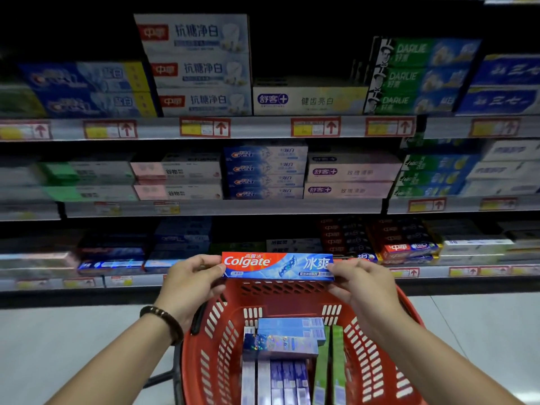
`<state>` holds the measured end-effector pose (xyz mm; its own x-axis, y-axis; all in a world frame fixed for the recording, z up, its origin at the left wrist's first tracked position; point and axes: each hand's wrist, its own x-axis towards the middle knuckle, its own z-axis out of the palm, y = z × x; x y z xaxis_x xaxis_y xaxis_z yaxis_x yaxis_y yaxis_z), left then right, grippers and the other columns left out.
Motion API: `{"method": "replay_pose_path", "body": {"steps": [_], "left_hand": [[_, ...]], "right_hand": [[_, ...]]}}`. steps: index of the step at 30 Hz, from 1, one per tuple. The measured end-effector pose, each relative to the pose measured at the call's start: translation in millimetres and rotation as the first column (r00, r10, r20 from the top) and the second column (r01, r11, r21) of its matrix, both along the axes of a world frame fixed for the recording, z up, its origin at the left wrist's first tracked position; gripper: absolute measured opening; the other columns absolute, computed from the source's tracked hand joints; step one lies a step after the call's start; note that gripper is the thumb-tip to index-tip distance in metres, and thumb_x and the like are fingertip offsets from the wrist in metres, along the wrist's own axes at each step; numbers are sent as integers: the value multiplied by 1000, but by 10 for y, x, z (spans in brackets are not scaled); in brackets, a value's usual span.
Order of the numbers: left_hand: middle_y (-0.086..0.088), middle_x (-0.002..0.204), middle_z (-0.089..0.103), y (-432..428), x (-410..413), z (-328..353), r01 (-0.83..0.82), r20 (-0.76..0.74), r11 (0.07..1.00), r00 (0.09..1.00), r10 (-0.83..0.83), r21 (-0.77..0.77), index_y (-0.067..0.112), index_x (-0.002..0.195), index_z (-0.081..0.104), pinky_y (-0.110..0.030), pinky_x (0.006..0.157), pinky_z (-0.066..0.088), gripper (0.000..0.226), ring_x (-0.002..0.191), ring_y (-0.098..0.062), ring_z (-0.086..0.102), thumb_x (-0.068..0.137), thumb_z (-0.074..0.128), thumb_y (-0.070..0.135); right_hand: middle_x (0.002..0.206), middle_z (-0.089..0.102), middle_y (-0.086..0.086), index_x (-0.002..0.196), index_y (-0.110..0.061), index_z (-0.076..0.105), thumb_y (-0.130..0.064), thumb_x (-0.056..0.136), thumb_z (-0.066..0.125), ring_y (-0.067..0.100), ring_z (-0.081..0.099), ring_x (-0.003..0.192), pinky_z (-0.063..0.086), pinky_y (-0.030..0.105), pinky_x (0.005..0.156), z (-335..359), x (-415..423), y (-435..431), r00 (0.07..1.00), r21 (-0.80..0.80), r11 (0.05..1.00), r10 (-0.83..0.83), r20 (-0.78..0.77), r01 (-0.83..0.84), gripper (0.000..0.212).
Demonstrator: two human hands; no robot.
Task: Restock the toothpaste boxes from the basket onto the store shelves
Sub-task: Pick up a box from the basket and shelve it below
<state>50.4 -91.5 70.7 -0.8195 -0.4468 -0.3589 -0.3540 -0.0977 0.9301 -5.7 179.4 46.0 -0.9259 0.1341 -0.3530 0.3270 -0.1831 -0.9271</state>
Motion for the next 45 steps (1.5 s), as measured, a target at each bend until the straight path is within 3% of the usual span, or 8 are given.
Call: {"method": "replay_pose_path", "body": {"steps": [5, 11, 17, 23, 27, 35, 39, 45], "left_hand": [[-12, 105, 77, 6, -14, -10, 29, 33, 999, 999, -28, -39, 7, 104, 69, -38, 80, 62, 6, 98, -28, 76, 101, 64, 7], [-10, 103, 77, -26, -43, -50, 28, 44, 996, 999, -24, -83, 12, 109, 66, -41, 81, 64, 12, 92, -26, 78, 98, 68, 10], [6, 65, 75, -139, -8, -40, 4, 25, 992, 1000, -1, -122, 20, 107, 61, -36, 69, 62, 16, 59, -6, 72, 96, 70, 12], [-2, 96, 74, -323, 128, -7, -70, 16, 990, 997, 72, -125, 21, 106, 58, -37, 72, 63, 15, 78, -11, 74, 98, 70, 16], [-4, 105, 71, -466, 149, -61, -130, 16, 988, 991, 131, -81, 18, 111, 59, -39, 82, 60, 17, 92, -18, 70, 98, 70, 17], [5, 101, 68, -711, 121, -42, -185, -35, 980, 982, 183, -66, 22, 126, 49, -41, 90, 59, 36, 92, -12, 67, 98, 70, 17], [6, 101, 70, -874, 135, -37, -201, -42, 974, 979, 198, -100, 23, 127, 48, -30, 69, 56, 37, 88, -11, 70, 98, 70, 17], [6, 103, 70, -1171, 245, -102, -236, -23, 957, 972, 235, -169, 23, 129, 52, -38, 80, 59, 41, 93, -12, 69, 94, 72, 12]], "right_hand": [[94, 80, 19, 94, 3, 70, 5, 93, 74, 29, 81, 91, 64, 42, 83, 43, 5, -61, 1000, -25, 1000, -3, -4, 3, 4], [94, 81, 18, 103, 1, 73, 6, 92, 75, 28, 81, 90, 63, 41, 85, 86, 4, -179, 1000, -75, 997, -1, -2, 1, 13], [93, 82, 10, 101, -7, 79, 2, 89, 80, 20, 81, 89, 63, 35, 83, 11, 21, -371, 998, -1, 998, 55, -42, -55, 15], [90, 83, -1, 98, -14, 82, -1, 87, 82, 10, 78, 84, 59, 28, 78, -46, 82, -547, 989, 89, 990, 120, -83, -113, 16], [93, 83, 4, 104, -12, 81, 2, 89, 79, 17, 80, 91, 59, 29, 81, -42, 55, -655, 982, 86, 982, 173, -76, -166, 20], [95, 83, 4, 108, -12, 80, 2, 88, 79, 20, 79, 97, 58, 31, 86, -42, 0, -1085, 974, 81, 977, 205, -93, -198, 25], [94, 83, 1, 107, -13, 81, 1, 87, 79, 21, 78, 97, 59, 33, 87, -43, -7, -1326, 964, 117, 967, 240, -119, -226, 25], [93, 83, -5, 106, -18, 82, -3, 87, 80, 7, 78, 81, 53, 16, 64, -68, -27, -1641, 943, 151, 947, 304, -133, -284, 25]]}}
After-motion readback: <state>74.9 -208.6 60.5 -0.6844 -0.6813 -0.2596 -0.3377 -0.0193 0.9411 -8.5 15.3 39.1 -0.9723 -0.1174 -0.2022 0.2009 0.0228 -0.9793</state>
